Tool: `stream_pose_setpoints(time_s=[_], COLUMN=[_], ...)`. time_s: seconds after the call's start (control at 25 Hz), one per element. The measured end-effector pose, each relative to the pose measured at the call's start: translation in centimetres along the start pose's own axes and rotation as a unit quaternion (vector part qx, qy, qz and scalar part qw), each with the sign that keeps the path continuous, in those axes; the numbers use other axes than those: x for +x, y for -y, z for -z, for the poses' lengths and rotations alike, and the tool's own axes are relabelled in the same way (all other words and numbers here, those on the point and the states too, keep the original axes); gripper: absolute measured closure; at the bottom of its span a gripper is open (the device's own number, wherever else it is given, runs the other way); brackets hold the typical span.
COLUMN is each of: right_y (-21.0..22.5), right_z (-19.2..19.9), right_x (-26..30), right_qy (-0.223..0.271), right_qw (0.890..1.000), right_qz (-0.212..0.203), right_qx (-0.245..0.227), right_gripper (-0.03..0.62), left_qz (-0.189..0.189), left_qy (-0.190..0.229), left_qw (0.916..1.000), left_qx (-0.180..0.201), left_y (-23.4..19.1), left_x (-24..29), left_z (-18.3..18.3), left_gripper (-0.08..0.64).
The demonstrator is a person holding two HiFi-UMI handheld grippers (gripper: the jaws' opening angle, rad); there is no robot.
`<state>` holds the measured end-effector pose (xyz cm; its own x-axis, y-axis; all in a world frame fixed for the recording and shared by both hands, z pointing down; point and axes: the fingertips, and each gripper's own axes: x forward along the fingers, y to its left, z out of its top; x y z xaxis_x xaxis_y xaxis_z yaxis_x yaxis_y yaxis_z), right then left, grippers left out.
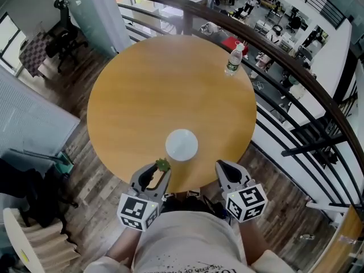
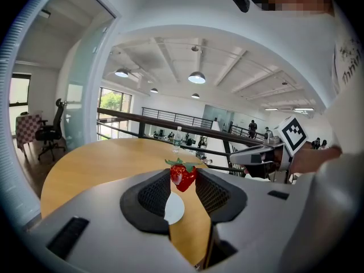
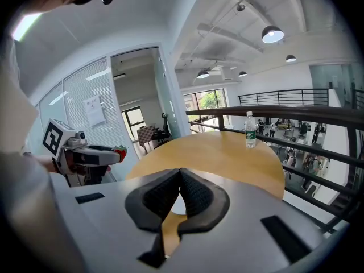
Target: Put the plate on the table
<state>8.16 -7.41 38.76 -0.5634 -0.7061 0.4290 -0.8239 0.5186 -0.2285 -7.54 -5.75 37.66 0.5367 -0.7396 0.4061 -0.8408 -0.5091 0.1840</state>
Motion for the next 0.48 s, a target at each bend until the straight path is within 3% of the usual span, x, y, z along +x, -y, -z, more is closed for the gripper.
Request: stream_pose_setpoints(time_s=[0.32, 0.48], right_y=[0.8, 1.5], right_z=[1.1, 0.9], right_x=[1.6, 3.2], right_qy=[-0.015, -0.019], right_qw=[1.0, 1.0], right_qz=[0.011, 0.012], right_qx=[0.013, 0.013], right_gripper=[0.568, 0.568], left_qz=[0.019, 0.02], left_qy=[-0.026, -0.039], left_qw=[0.9994, 0.9984], left_qx=[0.008, 0.034], left_y=[-0.9, -1.9], left_x=[1.9, 4.0], left_z=[0.7, 0.8], left_gripper=[0.407, 0.407])
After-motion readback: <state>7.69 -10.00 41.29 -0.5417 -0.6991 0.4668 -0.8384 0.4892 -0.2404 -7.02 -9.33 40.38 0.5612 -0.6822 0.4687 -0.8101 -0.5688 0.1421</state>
